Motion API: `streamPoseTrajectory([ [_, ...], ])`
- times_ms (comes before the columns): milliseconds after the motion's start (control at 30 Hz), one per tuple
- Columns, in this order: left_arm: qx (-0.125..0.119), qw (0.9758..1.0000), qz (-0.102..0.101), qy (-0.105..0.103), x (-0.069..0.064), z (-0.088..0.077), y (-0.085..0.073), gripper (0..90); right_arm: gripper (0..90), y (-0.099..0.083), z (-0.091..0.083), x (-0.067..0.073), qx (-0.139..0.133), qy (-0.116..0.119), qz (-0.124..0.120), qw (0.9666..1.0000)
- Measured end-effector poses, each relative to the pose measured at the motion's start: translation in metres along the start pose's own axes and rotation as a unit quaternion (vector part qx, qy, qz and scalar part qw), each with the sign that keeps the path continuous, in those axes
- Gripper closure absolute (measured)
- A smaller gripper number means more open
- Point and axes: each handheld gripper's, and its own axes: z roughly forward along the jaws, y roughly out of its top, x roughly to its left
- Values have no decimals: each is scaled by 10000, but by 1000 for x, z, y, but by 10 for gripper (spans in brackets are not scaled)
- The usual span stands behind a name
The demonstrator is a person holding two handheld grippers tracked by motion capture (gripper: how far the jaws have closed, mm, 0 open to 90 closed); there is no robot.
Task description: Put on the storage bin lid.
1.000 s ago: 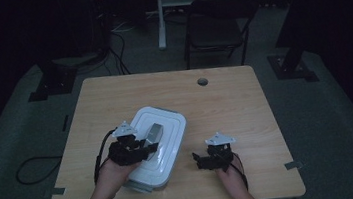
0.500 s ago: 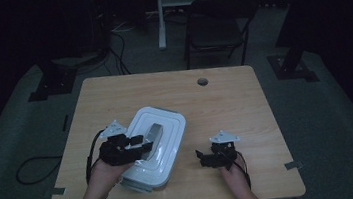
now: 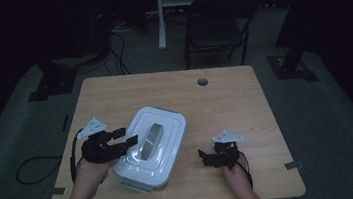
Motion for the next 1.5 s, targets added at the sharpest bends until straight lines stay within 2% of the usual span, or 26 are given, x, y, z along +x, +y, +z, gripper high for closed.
streamPoseTrajectory([
  [67, -69, 10000, -45, -11, 4, -3, -2, 421, 129, 0, 1, 1, 23, -15, -22, 10000],
  [200, -97, 9999, -71, 124, 14, -7, -6, 419, 129, -1, 2, 1, 46, -22, -52, 10000],
  [233, -141, 9996, -80, 216, 17, -8, -9, 388, 129, -1, 2, 1, 46, -5, -45, 10000],
  [333, -165, 9996, -115, 213, 21, -9, -12, 354, 129, -2, 2, 1, 27, 10, -43, 10000],
  [367, -206, 9996, -135, 148, 25, -10, -15, 296, 129, -2, 2, 0, 34, 3, -37, 10000],
  [467, -277, 9994, -123, 170, 31, -11, -18, 290, 129, -2, 4, 0, 80, -19, -43, 10000],
  [500, -445, 9986, -137, 255, 36, -12, -22, 290, 129, -2, 4, -1, 82, -21, -39, 10000],
  [600, -500, 9980, -205, 317, 42, -11, -27, 290, 129, -2, 3, -1, 71, -40, -51, 10000],
  [667, -516, 9978, -175, 388, 47, -9, -32, 262, 129, -2, 4, -1, 75, -57, -53, 9999],
  [700, -502, 9975, -157, 467, 50, -8, -34, 262, 129, -2, 4, -1, 85, -55, -48, 9999],
  [767, -472, 9974, -174, 507, 55, -5, -38, 174, 129, -3, 4, -2, 95, -54, -43, 9999],
  [833, -528, 9969, -258, 531, 63, -2, -43, 173, 129, -2, 4, -2, 74, -64, -43, 9999],
  [900, -544, 9966, -296, 535, 66, -1, -45, 173, 129, -2, 4, -2, 69, -73, -48, 9999],
  [967, -558, 9957, -337, 654, 74, 4, -51, 168, 129, -3, 4, -2, 73, -82, -50, 9999],
  [1000, -558, 9957, -337, 654, 74, 4, -51, 109, 129, -3, 4, -2, 73, -82, -50, 9999],
  [1033, -463, 9957, -334, 732, 79, 10, -55, 83, 129, -3, 4, -1, 71, -94, -79, 9999],
  [1200, -356, 9946, -356, 911, 88, 21, -65, 82, 129, -2, 3, -1, 38, -97, -91, 9999],
  [1267, -335, 9944, -396, 918, 92, 26, -69, 5, 129, -2, 2, -1, 7, -105, -66, 9999],
  [1333, -344, 9942, -415, 931, 94, 31, -73, 5, 129, -2, 2, -2, -27, -99, -54, 9999],
  [1367, -339, 9938, -353, 996, 95, 37, -77, 5, 127, -2, 2, -1, -38, -105, -58, 9999],
  [1467, -350, 9938, -306, 1008, 97, 43, -81, 6, 125, -2, 1, -1, -93, -35, -22, 9999],
  [1500, -342, 9927, -171, 1144, 98, 50, -85, 5, 125, -2, 1, 0, -135, -27, -7, 9999],
])
